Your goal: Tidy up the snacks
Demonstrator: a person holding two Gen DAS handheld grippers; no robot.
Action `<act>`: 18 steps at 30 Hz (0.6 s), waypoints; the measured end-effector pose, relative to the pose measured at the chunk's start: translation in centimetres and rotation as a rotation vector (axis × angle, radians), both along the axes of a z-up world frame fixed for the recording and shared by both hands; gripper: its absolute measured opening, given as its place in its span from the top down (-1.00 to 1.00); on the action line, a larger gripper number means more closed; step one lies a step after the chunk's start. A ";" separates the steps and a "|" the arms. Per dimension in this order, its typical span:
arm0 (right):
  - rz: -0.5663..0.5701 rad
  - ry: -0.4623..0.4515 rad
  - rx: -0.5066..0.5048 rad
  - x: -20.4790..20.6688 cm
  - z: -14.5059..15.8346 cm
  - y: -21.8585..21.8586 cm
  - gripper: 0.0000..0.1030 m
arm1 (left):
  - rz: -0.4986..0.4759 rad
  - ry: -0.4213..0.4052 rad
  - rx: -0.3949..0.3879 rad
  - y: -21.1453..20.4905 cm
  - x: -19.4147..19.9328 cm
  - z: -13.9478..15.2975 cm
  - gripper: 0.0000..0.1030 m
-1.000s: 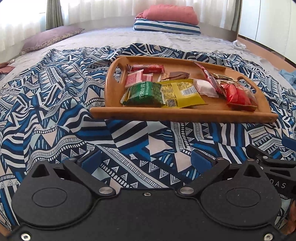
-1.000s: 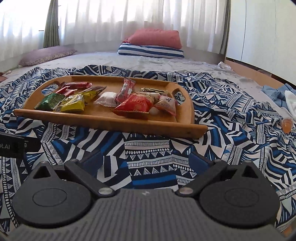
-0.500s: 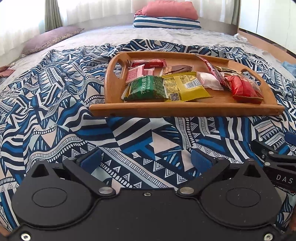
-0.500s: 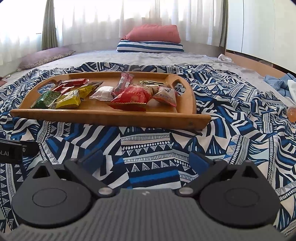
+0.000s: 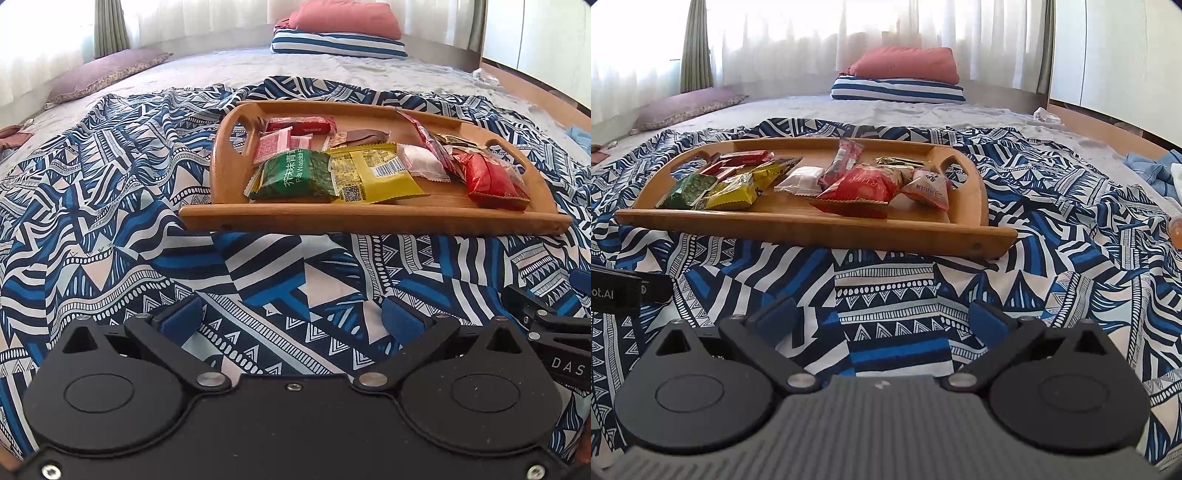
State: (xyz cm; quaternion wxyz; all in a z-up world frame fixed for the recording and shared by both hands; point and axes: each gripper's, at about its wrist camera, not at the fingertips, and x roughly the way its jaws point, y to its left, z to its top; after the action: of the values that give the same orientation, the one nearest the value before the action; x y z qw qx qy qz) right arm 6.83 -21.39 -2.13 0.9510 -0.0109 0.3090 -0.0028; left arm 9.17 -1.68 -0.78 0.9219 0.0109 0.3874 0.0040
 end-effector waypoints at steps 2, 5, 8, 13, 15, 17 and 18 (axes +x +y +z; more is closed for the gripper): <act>0.000 0.000 0.001 0.0 0.0 0.0 -1.00 | 0.001 0.001 -0.001 0.0 0.0 0.0 -1.00; 0.000 0.002 0.002 0.0 0.0 0.0 -1.00 | 0.005 0.003 -0.007 0.0 0.1 0.1 -1.00; 0.000 0.003 0.002 0.0 0.0 0.0 -1.00 | 0.010 0.001 -0.013 0.1 0.0 0.1 -1.00; 0.001 0.003 0.002 0.0 0.0 0.0 -1.00 | 0.010 0.003 -0.014 0.2 0.1 0.0 -1.00; 0.000 0.002 0.002 0.0 0.0 0.0 -1.00 | 0.011 0.007 -0.014 0.2 0.1 0.0 -1.00; 0.000 0.002 0.001 0.0 0.0 0.0 -1.00 | 0.010 0.008 -0.009 0.1 0.1 0.0 -1.00; 0.000 0.002 0.001 0.0 0.0 0.0 -1.00 | 0.010 0.007 -0.008 0.1 0.0 -0.1 -1.00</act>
State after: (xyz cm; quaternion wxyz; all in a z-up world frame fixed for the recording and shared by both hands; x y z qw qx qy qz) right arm 6.88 -21.37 -2.16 0.9507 -0.0106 0.3099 -0.0025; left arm 9.20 -1.59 -0.84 0.9204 0.0055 0.3908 0.0070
